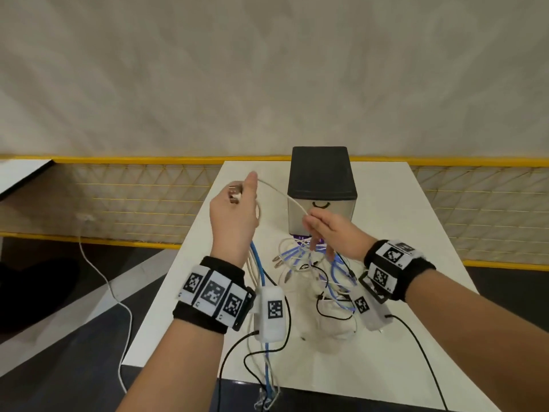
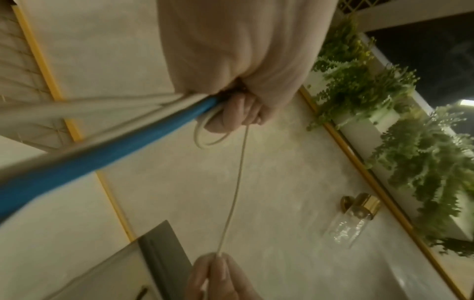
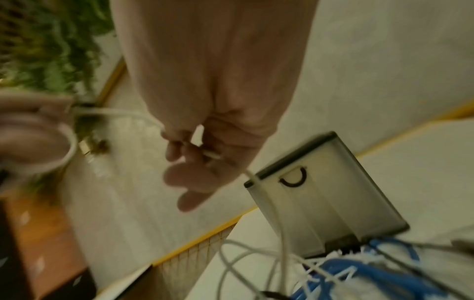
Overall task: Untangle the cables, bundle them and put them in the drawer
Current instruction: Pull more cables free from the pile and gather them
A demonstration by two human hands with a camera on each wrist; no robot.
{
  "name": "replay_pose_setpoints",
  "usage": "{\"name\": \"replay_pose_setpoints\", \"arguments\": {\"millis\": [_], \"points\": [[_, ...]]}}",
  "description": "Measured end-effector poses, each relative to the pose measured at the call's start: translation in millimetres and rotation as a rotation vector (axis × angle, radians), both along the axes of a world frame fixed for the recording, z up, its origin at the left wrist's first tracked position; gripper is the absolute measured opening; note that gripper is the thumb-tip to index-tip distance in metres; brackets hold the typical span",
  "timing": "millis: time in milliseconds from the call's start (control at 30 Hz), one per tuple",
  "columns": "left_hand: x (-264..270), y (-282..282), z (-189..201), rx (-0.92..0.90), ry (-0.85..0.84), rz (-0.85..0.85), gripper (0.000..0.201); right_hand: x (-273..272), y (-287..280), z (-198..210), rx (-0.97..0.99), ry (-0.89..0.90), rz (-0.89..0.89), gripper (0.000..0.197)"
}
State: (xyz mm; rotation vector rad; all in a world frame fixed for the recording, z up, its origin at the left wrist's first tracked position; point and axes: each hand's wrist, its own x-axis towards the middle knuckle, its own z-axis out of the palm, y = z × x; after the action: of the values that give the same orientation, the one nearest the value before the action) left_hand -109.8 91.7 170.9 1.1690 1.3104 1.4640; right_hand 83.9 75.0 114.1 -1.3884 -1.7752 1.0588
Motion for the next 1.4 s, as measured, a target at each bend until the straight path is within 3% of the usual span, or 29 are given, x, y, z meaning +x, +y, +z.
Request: {"name": "replay_pose_setpoints", "arguments": {"millis": [67, 133, 200, 267, 333, 400, 467, 567, 633, 700, 733, 833, 933, 1000, 1067, 1167, 1200, 1267, 1400], "points": [[-6.4, 2.8, -5.5, 0.023, 0.123, 0.068, 0.014, 1.5, 6.0, -2.2, -0.051, 0.005, -0.059, 0.026], [-9.6, -1.5, -8.0, 0.153, 0.271, 0.051, 0.034, 4.2, 13.5, 0.6, 0.012, -0.117, -0.123, 0.028], [-4.5, -8.6, -11.7, 0.247, 0.43, -0.123, 0.054, 3.0, 19.2, 6.8, 0.142, -0.261, -0.097, 0.027], [6.0, -12.7, -15.3, 0.17, 0.589, -0.323, 0.059, -2.7, 20.4, 15.0, 0.274, -0.372, 0.0, 0.024], [11.1, -8.9, -18.8, 0.02, 0.722, -0.403, 0.053, -8.6, 17.8, 23.7, 0.372, -0.448, 0.03, 0.022], [10.9, -1.7, -20.1, -0.041, 0.744, -0.431, 0.038, -9.8, 12.5, 32.0, 0.419, -0.411, 0.022, 0.022], [9.3, 0.5, -17.9, 0.002, 0.785, -0.471, 0.029, -7.2, 6.8, 36.2, 0.395, -0.259, 0.028, 0.021], [-0.6, 6.6, -11.0, 0.161, 0.728, -0.351, 0.028, 2.5, 1.6, 26.8, 0.248, -0.087, 0.002, 0.023], [-8.9, 10.7, 1.1, 0.247, 0.558, -0.172, 0.026, 12.7, -1.0, 7.5, 0.106, -0.053, -0.035, 0.026], [-18.5, 16.4, 14.3, 0.265, 0.407, -0.021, 0.026, 23.0, -2.0, -15.3, 0.023, -0.058, -0.069, 0.027], [-23.0, 19.0, 18.5, 0.244, 0.408, 0.01, 0.025, 26.5, -1.7, -23.5, 0.0, -0.043, -0.087, 0.028], [-30.0, 23.8, 15.1, 0.103, 0.599, -0.033, 0.027, 28.3, 3.5, -28.2, -0.008, 0.015, -0.212, 0.027], [-23.3, 13.4, 4.0, 0.056, 0.797, -0.247, 0.069, 23.2, 14.2, -10.8, 0.114, -0.121, -0.269, 0.028], [-8.4, 2.2, -3.8, 0.113, 0.868, -0.403, 0.076, 14.5, 20.6, 4.7, 0.24, -0.242, -0.199, 0.026], [6.6, -2.1, -12.4, 0.115, 0.816, -0.465, 0.07, 1.9, 23.4, 19.1, 0.386, -0.404, -0.086, 0.025], [15.4, 1.7, -18.4, 0.109, 0.733, -0.423, 0.028, -11.3, 22.4, 32.9, 0.493, -0.536, -0.033, 0.025], [14.7, 3.5, -18.9, 0.14, 0.72, -0.395, 0.017, -11.4, 21.6, 34.2, 0.498, -0.516, -0.037, 0.023], [10.5, 5.8, -16.0, 0.216, 0.678, -0.331, 0.016, -8.5, 18.0, 29.3, 0.439, -0.393, -0.048, 0.016], [0.5, 11.7, -0.4, 0.315, 0.451, -0.091, 0.017, 0.7, 9.5, -9.3, 0.122, -0.197, -0.113, 0.016]]}}
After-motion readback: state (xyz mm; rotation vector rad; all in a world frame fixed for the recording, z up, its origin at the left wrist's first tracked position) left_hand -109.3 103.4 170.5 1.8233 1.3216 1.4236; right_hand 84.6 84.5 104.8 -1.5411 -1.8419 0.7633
